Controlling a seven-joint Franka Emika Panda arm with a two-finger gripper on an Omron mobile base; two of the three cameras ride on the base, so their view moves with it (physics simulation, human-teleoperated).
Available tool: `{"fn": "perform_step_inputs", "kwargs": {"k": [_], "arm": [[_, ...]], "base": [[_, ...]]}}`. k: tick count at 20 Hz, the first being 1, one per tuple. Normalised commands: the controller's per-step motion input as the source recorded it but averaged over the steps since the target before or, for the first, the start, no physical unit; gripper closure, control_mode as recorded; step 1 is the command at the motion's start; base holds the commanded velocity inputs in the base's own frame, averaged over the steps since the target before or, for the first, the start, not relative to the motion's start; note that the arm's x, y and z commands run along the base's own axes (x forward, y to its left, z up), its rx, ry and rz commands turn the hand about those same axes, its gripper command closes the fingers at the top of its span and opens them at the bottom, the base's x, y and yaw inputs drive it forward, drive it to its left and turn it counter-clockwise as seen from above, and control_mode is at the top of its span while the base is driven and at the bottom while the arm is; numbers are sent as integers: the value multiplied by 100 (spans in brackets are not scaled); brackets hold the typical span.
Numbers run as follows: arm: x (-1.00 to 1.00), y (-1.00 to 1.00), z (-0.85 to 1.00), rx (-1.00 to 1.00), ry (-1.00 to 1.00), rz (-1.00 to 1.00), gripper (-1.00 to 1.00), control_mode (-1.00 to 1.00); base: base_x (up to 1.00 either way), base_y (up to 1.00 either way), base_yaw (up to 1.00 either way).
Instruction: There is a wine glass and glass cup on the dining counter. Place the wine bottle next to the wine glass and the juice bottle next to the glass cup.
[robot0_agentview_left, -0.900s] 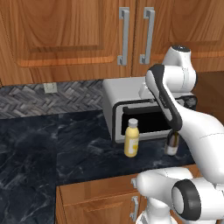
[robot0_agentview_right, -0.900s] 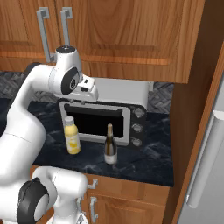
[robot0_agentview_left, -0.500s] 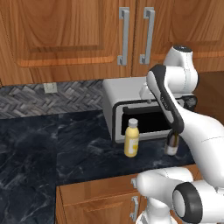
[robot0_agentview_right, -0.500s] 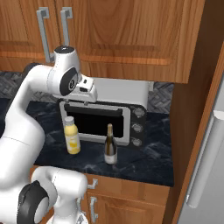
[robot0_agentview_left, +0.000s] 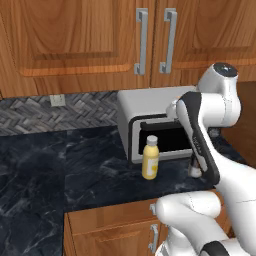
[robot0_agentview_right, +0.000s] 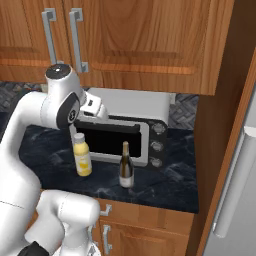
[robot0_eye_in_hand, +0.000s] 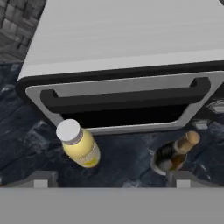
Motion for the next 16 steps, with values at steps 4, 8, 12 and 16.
{"fn": "perform_step_inputs", "kwargs": {"k": [4,8,12,16], "arm": [[-43,-7,-5,1,-8,-43,-100,-100],[-28,-7,-7,0,0,-52,-100,-100],[-24,-14,-5,0,0,-46,-100,-100],[-23,-5,-8,3,-9,-27,-100,-100]], "base": [[0,0,0],[0,0,0],[0,0,0],[0,0,0]]}}
